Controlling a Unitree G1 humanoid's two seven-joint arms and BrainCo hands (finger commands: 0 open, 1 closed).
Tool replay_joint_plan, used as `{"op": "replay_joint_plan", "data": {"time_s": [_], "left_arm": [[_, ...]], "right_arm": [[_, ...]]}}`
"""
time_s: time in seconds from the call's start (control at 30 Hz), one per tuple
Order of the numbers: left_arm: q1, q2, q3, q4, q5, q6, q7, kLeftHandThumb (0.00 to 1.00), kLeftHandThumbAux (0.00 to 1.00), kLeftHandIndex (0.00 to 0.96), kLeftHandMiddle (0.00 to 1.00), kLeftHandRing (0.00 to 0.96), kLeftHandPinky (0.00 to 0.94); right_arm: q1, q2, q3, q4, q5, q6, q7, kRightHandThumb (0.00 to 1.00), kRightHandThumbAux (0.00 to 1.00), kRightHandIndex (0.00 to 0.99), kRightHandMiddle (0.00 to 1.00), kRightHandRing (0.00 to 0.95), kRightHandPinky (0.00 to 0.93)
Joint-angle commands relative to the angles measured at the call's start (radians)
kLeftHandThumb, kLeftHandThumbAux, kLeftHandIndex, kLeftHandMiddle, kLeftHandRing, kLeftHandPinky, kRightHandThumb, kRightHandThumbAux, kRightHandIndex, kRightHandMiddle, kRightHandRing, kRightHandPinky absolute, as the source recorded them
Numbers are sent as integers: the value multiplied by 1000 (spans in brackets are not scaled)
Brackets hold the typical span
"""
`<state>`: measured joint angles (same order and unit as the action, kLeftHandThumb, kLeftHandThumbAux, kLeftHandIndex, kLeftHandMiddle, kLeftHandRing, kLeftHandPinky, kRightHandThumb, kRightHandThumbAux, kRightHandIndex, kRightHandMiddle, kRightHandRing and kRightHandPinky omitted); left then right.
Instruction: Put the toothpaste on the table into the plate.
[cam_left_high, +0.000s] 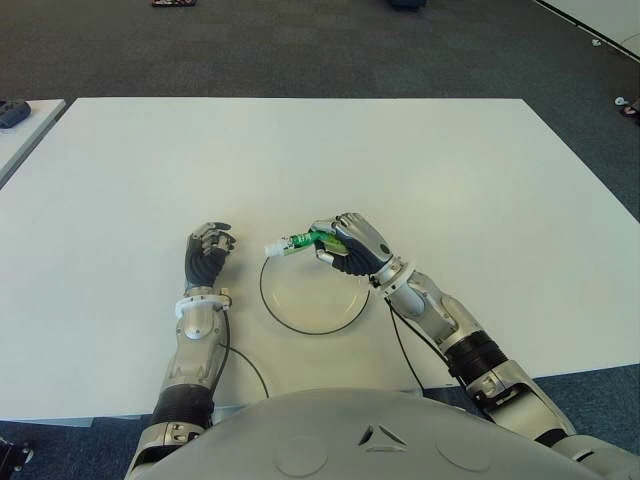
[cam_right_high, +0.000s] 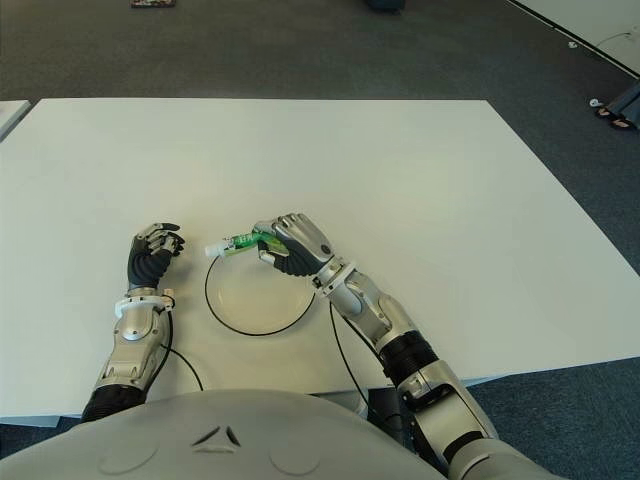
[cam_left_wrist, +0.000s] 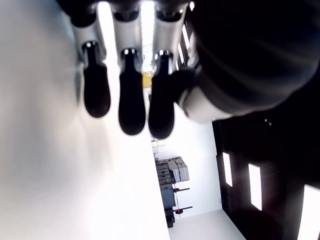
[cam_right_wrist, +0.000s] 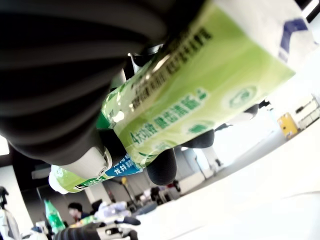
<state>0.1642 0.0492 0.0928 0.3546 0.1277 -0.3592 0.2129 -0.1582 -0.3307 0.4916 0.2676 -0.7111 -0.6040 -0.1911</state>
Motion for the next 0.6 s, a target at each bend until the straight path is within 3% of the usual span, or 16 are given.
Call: {"op": "replay_joint_plan", "data": {"time_s": [0.03, 0.4, 0.6], "left_arm": [[18, -3, -13, 18, 3, 32, -13, 705, 719, 433, 582, 590, 554], [20, 4, -14, 20, 4, 19, -13, 705, 719, 433, 578, 587, 551], [18, 7, -13, 26, 4, 18, -12, 705, 719, 433, 581, 588, 552]], "right_arm": [[-2, -7, 12, -23, -14, 47, 77, 731, 710, 441, 864, 866, 878], [24, -19, 16, -103, -14, 131, 214, 725, 711, 440, 828, 843, 856], [33, -31, 21, -156, -7, 204, 331, 722, 711, 437, 810, 832, 855]]}}
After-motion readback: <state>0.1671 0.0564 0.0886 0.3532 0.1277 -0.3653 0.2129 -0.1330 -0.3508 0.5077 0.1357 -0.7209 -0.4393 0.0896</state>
